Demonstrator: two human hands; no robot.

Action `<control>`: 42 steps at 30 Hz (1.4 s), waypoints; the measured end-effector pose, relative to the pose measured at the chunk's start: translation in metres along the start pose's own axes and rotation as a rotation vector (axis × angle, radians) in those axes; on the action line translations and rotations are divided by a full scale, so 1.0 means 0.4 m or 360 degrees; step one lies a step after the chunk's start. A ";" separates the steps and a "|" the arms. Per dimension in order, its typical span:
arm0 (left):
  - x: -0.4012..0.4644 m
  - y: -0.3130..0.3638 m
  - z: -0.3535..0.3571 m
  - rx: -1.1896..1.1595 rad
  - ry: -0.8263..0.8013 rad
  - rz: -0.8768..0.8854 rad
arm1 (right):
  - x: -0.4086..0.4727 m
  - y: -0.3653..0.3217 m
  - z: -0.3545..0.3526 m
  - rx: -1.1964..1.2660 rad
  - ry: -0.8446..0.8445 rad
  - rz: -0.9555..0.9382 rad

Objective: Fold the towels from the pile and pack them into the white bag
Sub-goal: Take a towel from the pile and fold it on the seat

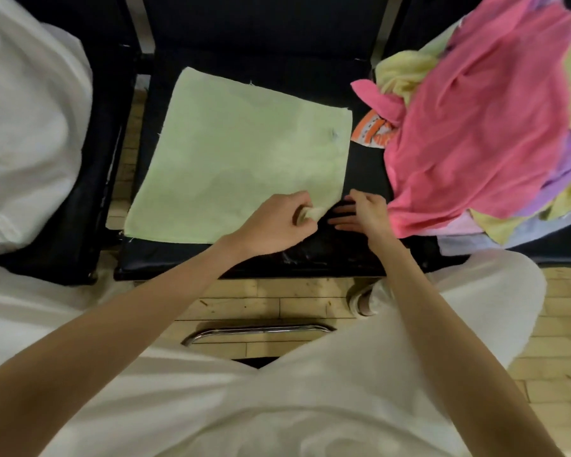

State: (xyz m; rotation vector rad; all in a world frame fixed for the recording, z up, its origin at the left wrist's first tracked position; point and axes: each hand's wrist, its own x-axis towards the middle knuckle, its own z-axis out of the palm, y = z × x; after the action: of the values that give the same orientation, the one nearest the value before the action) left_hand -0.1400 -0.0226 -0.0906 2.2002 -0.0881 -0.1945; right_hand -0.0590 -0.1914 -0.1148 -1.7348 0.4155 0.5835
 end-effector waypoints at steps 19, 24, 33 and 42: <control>-0.014 0.023 -0.044 -0.0926 -0.0261 -0.0356 | 0.317 -0.213 0.092 -0.0129 0.0648 -0.0721; -0.046 0.008 -0.060 -0.0973 -0.0312 -0.0347 | 0.289 -0.250 0.135 -0.0085 0.0587 -0.0811; -0.190 -0.127 -0.221 -0.1204 0.0142 -0.0501 | 0.227 -0.310 0.435 0.0004 0.0450 -0.0935; -0.299 -0.243 -0.317 -0.0947 0.0434 -0.0864 | 0.191 -0.278 0.715 -0.0403 0.0348 -0.0961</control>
State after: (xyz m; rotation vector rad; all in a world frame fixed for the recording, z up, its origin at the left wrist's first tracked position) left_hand -0.2368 0.1516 -0.0817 1.5912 0.6449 -0.1870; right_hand 0.0187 0.1148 -0.1215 -2.0499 -0.0491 0.0079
